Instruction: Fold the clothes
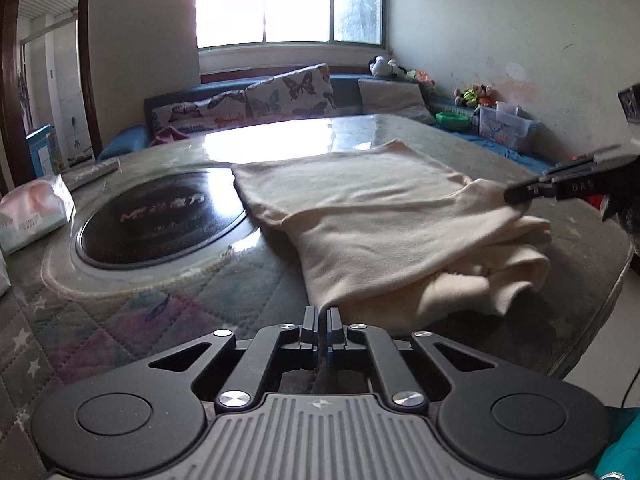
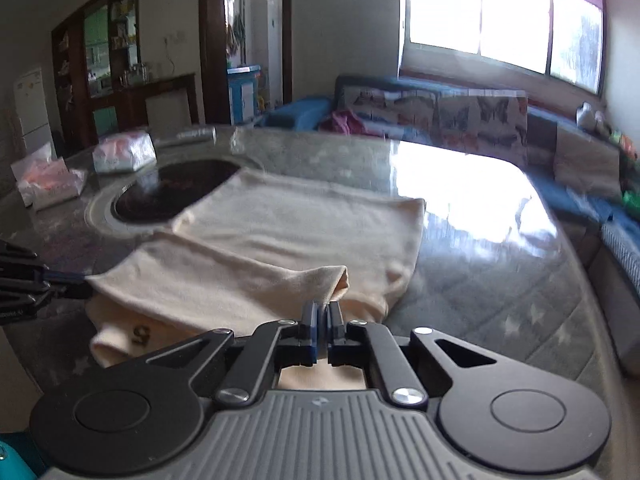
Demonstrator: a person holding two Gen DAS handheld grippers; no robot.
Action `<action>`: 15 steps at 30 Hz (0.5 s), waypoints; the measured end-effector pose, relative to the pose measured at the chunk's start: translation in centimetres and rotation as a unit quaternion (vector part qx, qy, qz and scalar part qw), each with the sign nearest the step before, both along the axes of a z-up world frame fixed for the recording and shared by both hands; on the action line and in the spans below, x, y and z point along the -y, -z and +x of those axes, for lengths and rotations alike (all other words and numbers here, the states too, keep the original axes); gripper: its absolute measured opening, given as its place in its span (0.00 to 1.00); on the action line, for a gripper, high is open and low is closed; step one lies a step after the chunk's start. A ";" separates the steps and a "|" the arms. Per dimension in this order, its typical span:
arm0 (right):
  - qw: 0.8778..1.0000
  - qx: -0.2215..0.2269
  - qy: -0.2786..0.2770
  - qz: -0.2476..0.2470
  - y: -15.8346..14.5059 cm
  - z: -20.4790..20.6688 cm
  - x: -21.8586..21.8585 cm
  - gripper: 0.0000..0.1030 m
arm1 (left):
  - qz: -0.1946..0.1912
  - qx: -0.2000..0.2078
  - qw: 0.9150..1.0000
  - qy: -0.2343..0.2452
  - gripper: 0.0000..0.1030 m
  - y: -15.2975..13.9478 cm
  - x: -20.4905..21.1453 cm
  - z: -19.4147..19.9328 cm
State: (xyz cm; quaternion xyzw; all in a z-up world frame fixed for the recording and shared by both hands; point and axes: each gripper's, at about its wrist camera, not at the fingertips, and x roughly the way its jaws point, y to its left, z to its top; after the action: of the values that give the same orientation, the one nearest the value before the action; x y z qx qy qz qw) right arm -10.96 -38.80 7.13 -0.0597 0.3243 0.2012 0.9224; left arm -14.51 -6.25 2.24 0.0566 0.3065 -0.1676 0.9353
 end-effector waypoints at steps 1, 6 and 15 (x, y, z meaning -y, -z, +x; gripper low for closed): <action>1.000 -0.010 0.003 0.003 0.6 0.2 0.2 0.05 | -0.001 -0.004 1.000 0.004 0.07 -0.1 -0.2 0.1; 1.000 -0.009 0.006 0.017 0.4 0.1 1.2 0.13 | -0.002 0.008 1.000 0.014 0.13 -2.2 -1.3 0.7; 0.999 0.016 -0.038 0.020 -0.3 2.7 -1.0 0.14 | -0.048 0.021 0.998 0.036 0.16 -4.0 1.9 6.9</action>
State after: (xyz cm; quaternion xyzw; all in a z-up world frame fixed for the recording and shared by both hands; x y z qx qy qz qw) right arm -8.27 -37.78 7.47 -0.0572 0.3034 0.2419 0.9199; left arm -7.57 -8.20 6.22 0.0260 0.2758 -0.2143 0.9366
